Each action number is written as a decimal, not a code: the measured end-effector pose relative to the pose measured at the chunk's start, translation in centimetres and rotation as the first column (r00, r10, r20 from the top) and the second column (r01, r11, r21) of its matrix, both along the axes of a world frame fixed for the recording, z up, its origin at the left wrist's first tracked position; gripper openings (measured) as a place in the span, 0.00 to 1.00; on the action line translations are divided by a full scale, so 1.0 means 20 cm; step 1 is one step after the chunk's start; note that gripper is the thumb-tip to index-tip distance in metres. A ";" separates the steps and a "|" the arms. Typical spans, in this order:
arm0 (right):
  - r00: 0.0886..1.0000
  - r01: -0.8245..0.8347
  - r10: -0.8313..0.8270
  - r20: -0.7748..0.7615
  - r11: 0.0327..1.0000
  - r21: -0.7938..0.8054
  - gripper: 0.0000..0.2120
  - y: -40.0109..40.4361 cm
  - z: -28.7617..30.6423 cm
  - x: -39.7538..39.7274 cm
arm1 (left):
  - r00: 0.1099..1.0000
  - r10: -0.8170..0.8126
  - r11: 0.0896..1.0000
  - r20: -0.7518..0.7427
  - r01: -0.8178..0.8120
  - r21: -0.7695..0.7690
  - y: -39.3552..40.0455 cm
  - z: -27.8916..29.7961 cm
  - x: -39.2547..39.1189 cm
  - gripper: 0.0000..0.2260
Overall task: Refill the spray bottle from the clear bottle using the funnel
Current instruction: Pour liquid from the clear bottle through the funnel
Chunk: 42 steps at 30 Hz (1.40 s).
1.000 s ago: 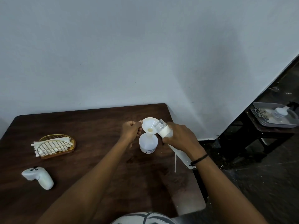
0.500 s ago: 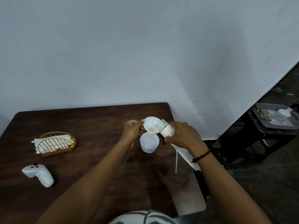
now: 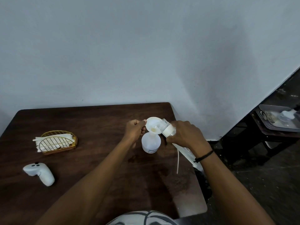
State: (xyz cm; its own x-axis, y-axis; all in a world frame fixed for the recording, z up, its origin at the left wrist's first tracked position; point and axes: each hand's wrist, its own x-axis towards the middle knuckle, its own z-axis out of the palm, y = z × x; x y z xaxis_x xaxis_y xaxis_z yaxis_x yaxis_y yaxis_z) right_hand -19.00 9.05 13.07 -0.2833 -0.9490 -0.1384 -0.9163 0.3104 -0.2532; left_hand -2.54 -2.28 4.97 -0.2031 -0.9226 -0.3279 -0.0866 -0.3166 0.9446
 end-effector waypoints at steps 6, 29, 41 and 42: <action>1.000 0.003 -0.004 0.011 1.000 0.011 0.26 0.00 0.01 0.01 | 1.000 -0.002 1.000 -0.001 0.002 -0.005 0.00 -0.01 0.00 0.12; 1.000 -0.016 0.016 -0.012 0.999 0.040 0.25 0.02 0.06 0.02 | 1.000 -0.017 1.000 -0.014 0.017 -0.005 0.00 -0.02 0.00 0.11; 1.000 -0.013 0.013 -0.010 0.998 0.065 0.26 0.03 0.06 0.04 | 1.000 -0.011 1.000 -0.029 0.011 0.001 0.00 -0.03 0.00 0.13; 1.000 -0.013 0.014 -0.010 0.998 0.066 0.26 0.03 0.06 0.04 | 0.999 -0.012 1.000 -0.030 0.012 0.000 0.00 -0.03 0.00 0.13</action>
